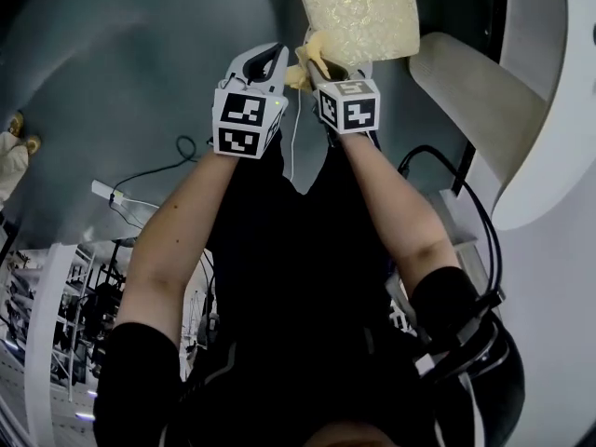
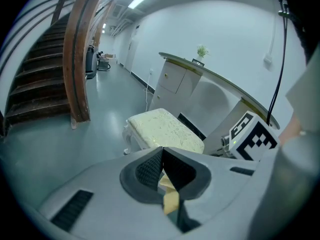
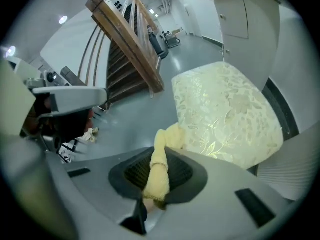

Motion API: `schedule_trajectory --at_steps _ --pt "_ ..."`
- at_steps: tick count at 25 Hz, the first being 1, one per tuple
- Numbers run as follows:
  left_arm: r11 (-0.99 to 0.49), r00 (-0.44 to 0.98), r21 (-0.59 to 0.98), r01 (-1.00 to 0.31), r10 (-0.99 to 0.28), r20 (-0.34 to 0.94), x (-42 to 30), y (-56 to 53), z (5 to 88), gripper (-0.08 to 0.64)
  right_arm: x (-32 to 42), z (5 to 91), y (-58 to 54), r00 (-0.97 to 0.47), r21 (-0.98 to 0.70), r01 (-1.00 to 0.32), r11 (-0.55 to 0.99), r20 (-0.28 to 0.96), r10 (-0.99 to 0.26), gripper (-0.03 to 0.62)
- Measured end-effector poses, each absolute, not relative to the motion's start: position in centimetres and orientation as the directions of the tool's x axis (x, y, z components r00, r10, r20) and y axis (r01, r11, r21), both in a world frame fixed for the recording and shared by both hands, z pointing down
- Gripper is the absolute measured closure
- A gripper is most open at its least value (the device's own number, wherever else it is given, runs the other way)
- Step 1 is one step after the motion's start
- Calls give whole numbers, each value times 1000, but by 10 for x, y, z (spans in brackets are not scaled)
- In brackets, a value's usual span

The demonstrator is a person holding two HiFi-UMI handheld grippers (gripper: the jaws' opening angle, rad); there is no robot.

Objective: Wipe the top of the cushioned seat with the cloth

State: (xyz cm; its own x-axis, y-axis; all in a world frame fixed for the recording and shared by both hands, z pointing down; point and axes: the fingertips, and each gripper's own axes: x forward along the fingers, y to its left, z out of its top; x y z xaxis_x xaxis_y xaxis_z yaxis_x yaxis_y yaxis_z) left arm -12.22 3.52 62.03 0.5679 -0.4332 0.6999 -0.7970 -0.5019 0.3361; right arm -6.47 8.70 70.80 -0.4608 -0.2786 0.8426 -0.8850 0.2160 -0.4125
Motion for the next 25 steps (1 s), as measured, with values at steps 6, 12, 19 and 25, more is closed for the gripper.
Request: schedule_trajectory --at_steps 6,12,19,25 --pt "-532 590 331 -779 -444 675 -103 28 592 555 14 668 54 -407 -377 -913 155 826 -391 532" --pt "-513 577 335 -790 -440 688 -55 12 603 555 135 691 11 -303 -309 -949 60 846 -438 532" --pt "-430 539 361 -828 -428 726 -5 10 628 555 200 734 -6 -251 -257 -966 36 892 -377 532" --pt "-413 539 376 -830 -415 733 10 8 642 555 189 762 -6 -209 -196 -978 72 916 -343 534"
